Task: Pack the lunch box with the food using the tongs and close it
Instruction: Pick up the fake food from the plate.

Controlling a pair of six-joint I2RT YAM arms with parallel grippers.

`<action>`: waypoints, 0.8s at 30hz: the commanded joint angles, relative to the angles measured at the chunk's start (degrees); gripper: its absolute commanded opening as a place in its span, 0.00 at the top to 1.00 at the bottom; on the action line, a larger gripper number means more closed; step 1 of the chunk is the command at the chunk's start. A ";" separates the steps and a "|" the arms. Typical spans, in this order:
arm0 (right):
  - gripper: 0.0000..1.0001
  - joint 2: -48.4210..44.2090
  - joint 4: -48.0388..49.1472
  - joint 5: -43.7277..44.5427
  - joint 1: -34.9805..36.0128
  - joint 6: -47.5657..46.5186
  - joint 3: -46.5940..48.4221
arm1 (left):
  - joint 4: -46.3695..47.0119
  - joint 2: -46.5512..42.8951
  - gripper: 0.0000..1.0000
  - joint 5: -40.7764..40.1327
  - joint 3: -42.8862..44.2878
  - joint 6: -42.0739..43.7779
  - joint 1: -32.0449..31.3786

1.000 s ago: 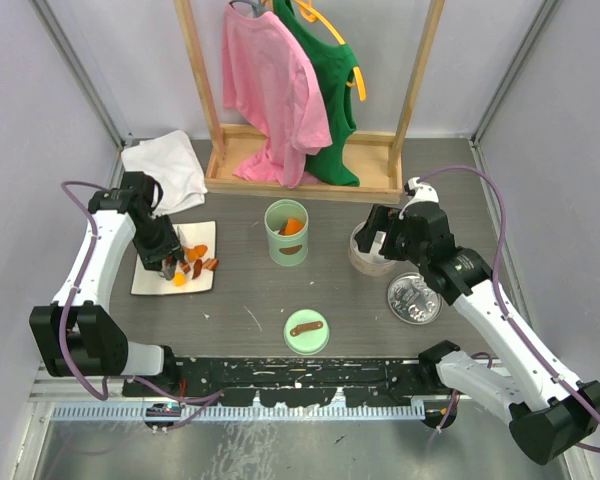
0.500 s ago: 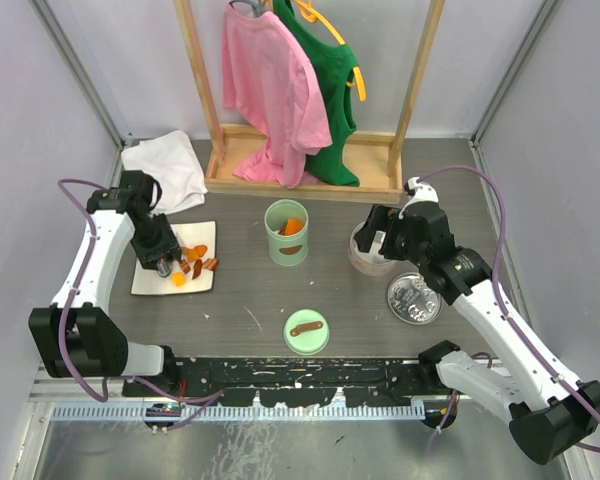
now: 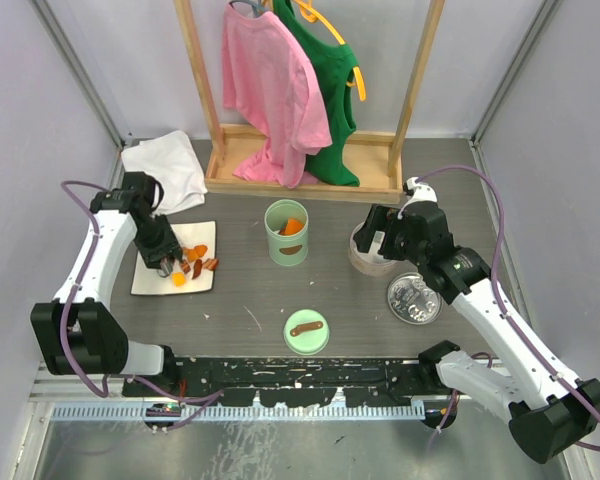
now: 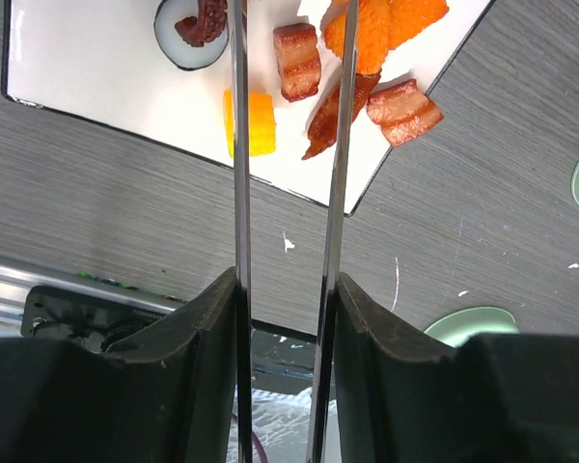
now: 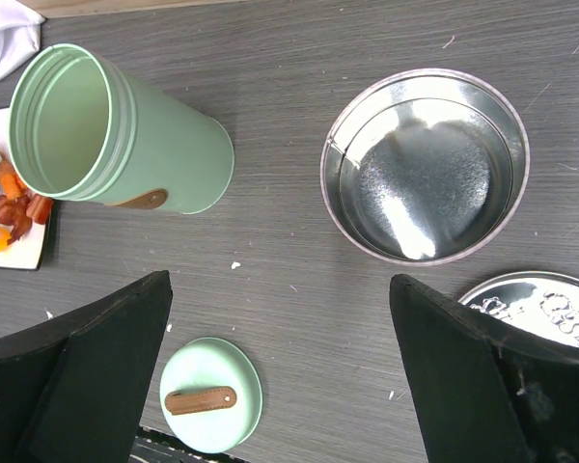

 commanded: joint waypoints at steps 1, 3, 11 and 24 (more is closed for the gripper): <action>0.00 -0.18 2.84 -0.16 -0.21 0.01 0.59 | 3.24 0.77 0.63 1.29 0.19 0.90 0.31; 0.00 -0.18 2.91 -0.29 -0.18 0.11 0.70 | 3.42 0.90 0.65 1.36 0.00 1.13 0.30; 0.00 -0.22 2.91 -0.49 -0.24 0.14 0.86 | 3.26 1.93 0.63 2.41 -1.97 2.99 0.30; 0.00 -0.44 2.83 -0.51 -0.24 0.23 1.19 | 1.85 -3.01 0.84 -1.26 3.27 2.52 0.30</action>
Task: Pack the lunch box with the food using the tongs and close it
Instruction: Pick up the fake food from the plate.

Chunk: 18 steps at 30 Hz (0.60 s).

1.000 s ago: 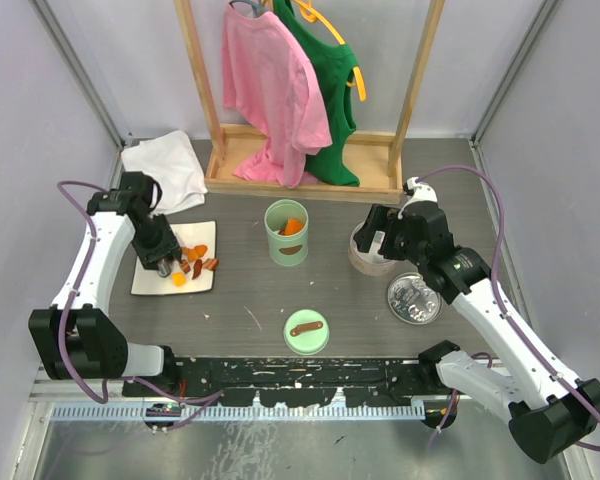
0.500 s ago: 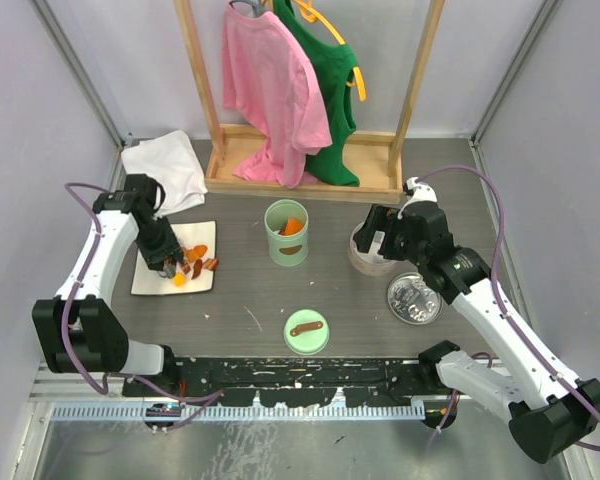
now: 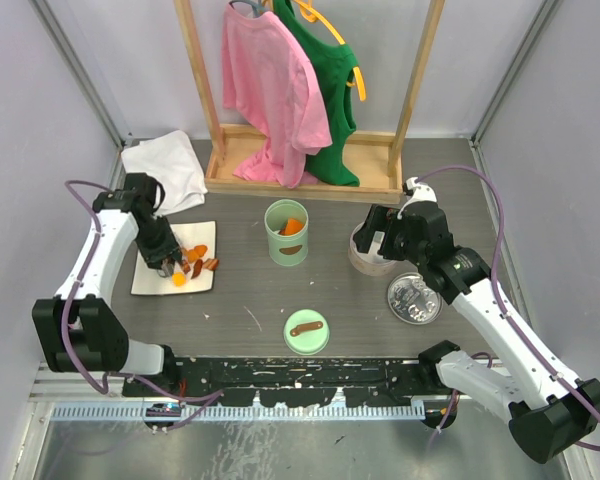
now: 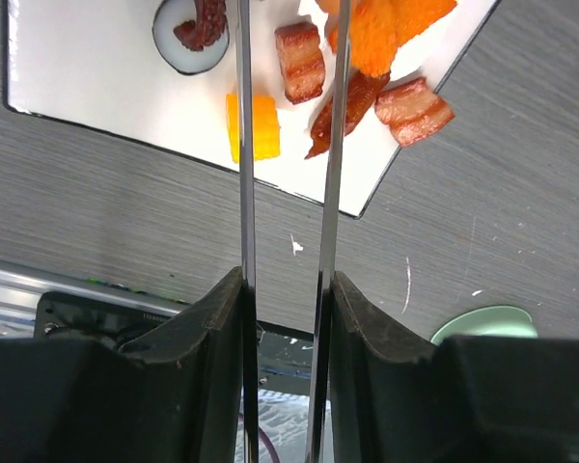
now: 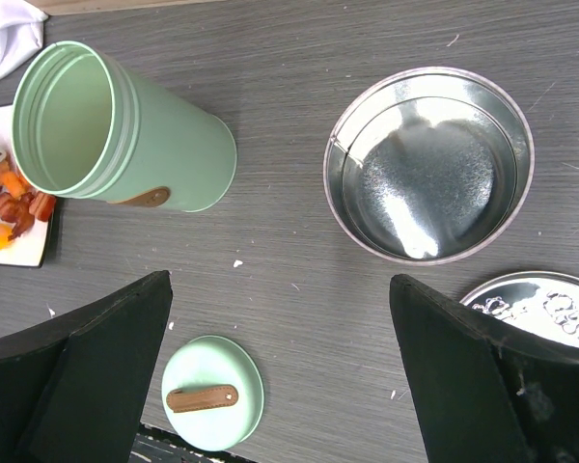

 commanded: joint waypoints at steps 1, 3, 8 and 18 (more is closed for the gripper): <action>0.00 -0.44 2.85 0.01 -0.24 0.20 1.20 | 0.89 -5.63 0.86 -1.67 5.22 0.36 0.28; 0.00 -0.51 2.86 0.08 -0.17 0.24 1.21 | 0.86 -6.83 0.88 -1.45 6.54 0.10 0.36; 0.00 -0.79 2.86 0.52 -0.24 0.41 1.39 | -2.29 -9.52 0.89 0.12 11.12 -0.59 0.29; 0.00 -3.33 2.73 4.67 -0.20 1.23 0.85 | -1.71 -12.07 0.89 12.49 20.06 -5.87 -4.08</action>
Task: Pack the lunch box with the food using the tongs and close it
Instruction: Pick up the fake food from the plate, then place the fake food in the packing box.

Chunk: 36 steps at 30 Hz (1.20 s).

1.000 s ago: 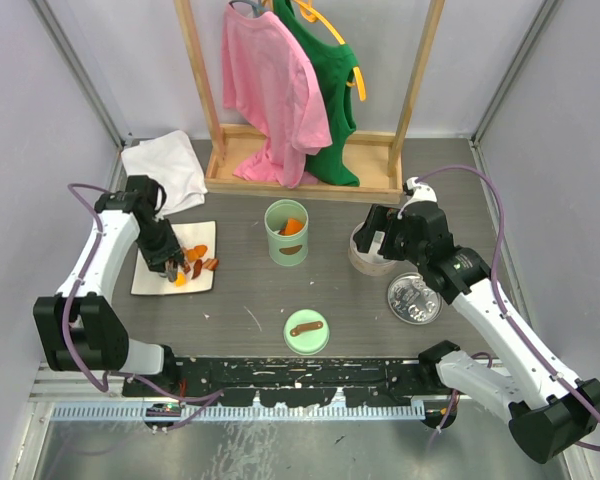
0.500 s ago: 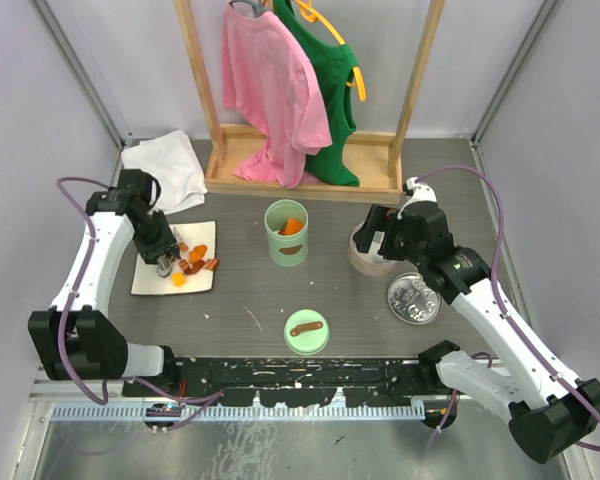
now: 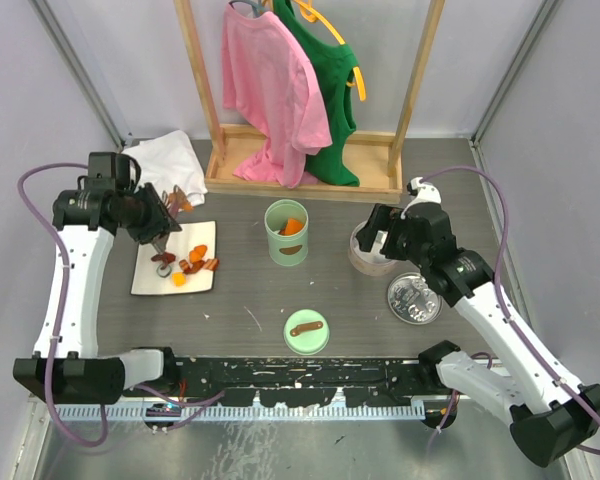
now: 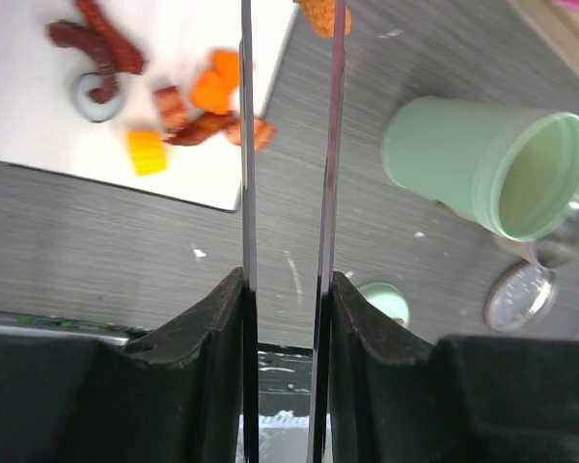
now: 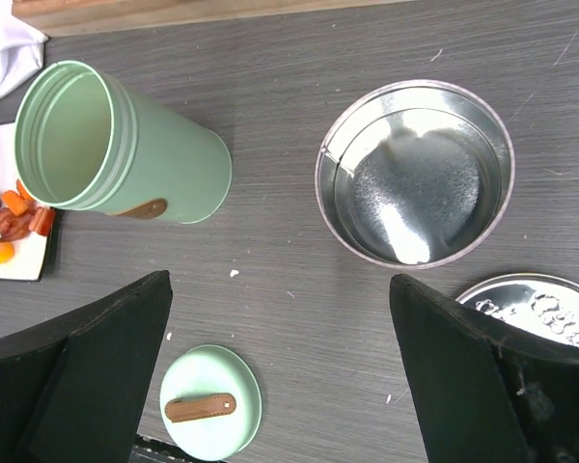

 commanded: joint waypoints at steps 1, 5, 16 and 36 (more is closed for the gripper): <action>0.00 -2.71 2.74 3.59 -0.24 1.01 0.59 | 2.56 -2.10 0.88 7.93 6.09 -4.17 -5.14; 0.00 -3.56 2.05 5.97 -0.23 1.09 0.21 | 5.08 -0.58 0.88 7.55 10.29 -7.92 -14.33; 0.00 -1.30 -0.34 13.19 -4.84 -1.04 1.13 | 11.06 9.47 0.88 -0.35 16.24 -12.43 -39.10; 0.00 8.71 8.06 -16.93 -38.28 0.19 -2.48 | 16.89 30.85 0.88 -4.69 28.26 -12.41 -57.21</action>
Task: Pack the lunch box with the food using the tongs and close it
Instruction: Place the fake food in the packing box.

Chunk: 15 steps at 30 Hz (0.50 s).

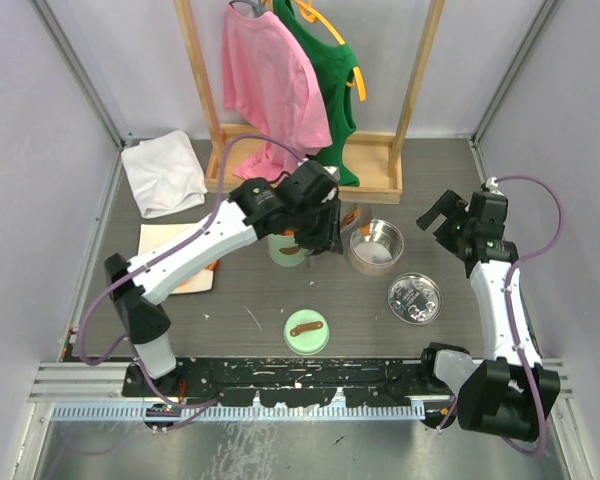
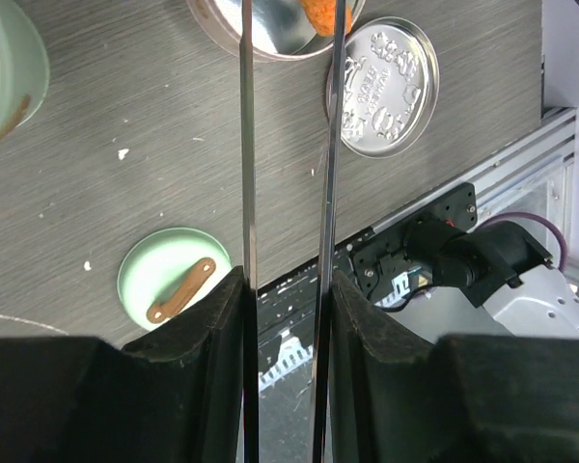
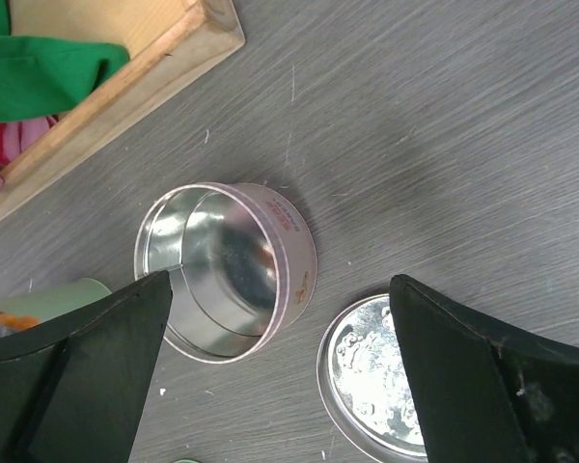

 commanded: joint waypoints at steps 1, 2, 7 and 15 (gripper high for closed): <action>0.00 2.57 5.04 -6.48 -3.16 1.12 0.50 | 5.20 3.77 0.87 -1.73 5.28 0.69 -2.36; 0.00 2.59 5.04 -5.91 -3.63 1.64 0.55 | 5.35 4.96 0.87 -1.79 5.95 0.71 -2.91; 0.00 -1.08 4.96 -1.69 -4.42 4.47 -1.14 | 5.59 10.57 0.87 -2.10 9.47 0.56 -5.11; 0.00 -7.12 3.58 0.93 -4.40 5.58 -2.91 | 7.17 14.82 0.87 -4.87 11.73 2.28 -6.77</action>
